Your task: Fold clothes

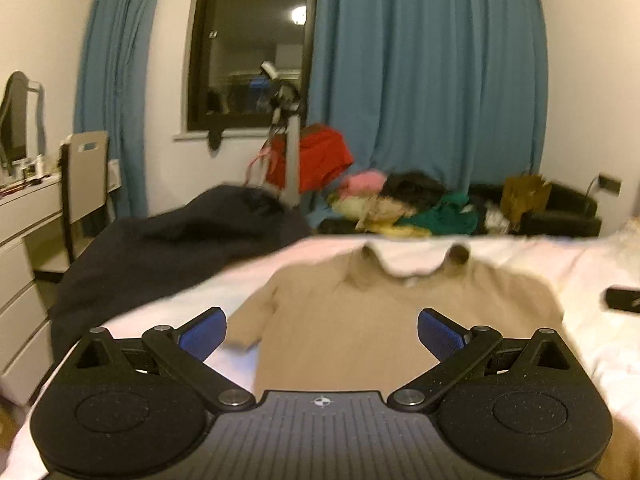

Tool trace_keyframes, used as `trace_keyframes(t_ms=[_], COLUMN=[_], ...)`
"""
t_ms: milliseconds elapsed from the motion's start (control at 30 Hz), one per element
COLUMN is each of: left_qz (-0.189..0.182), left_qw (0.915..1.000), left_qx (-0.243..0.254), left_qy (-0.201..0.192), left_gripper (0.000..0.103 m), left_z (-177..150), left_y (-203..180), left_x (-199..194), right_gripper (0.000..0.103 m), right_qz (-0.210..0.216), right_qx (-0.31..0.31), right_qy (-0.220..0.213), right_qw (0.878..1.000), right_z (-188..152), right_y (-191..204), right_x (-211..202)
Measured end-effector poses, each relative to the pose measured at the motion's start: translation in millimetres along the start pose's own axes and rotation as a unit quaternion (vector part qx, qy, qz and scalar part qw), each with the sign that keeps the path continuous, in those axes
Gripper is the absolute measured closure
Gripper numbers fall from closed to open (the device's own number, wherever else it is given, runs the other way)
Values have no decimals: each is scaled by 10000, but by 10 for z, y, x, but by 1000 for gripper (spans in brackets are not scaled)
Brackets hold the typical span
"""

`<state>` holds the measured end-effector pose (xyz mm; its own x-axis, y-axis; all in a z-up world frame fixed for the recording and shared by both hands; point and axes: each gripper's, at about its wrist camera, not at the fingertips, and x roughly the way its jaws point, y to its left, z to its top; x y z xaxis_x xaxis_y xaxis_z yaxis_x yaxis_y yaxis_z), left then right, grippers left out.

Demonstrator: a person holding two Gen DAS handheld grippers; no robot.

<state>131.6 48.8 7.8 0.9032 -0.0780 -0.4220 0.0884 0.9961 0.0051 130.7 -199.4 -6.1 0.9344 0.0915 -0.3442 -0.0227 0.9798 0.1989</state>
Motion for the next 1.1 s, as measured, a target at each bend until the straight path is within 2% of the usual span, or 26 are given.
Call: trace_keyframes(t_ms=[133,333,433,500,633,767,833,933,1033,1100], left_qz=[233,524,770,971,1122,1125,1237,1208,1011,959], left_qw=[9986,9916,9891,9879,9891,9920,9889,9825,9782,9769], left_qx=[-255,-968,-1036,-969,-658,9,646,1348,1754,1857], left_qy=[409,682,711,729,687,577,506,434,457,447], left_gripper=[3,9,16,24,30,34,41,41,41,42], left_z=[-50,-112,-176,-178,-183,-227,-258,-298,-347,-380], left_y=[145,557,731,788,846,765,664,565,542,561], left_x=[84,372,613,812,1112,1376,1479,1553,1601,1644], right_gripper=[19,19,19,19,19,19,19,19,19,19], right_qz=[-15,-37,59,119,105,141,109,95,48,46], right_qx=[-57,-144,155,262,304,572,619,628,634,636], right_qy=[-91,-228,-130,-73,50,246,338,459,537,580], right_qw=[9999,9996,9998,9996,9995,9980,9974,9969,9965,9963], right_z=[-171,-428,-466,-485,-548,-612,-640,-681,-701,-711], right_y=[32,80,6,-31,-86,-169,-186,-199,-200,-189], right_x=[-122,-305,-166,-68,143,366,465,565,601,609])
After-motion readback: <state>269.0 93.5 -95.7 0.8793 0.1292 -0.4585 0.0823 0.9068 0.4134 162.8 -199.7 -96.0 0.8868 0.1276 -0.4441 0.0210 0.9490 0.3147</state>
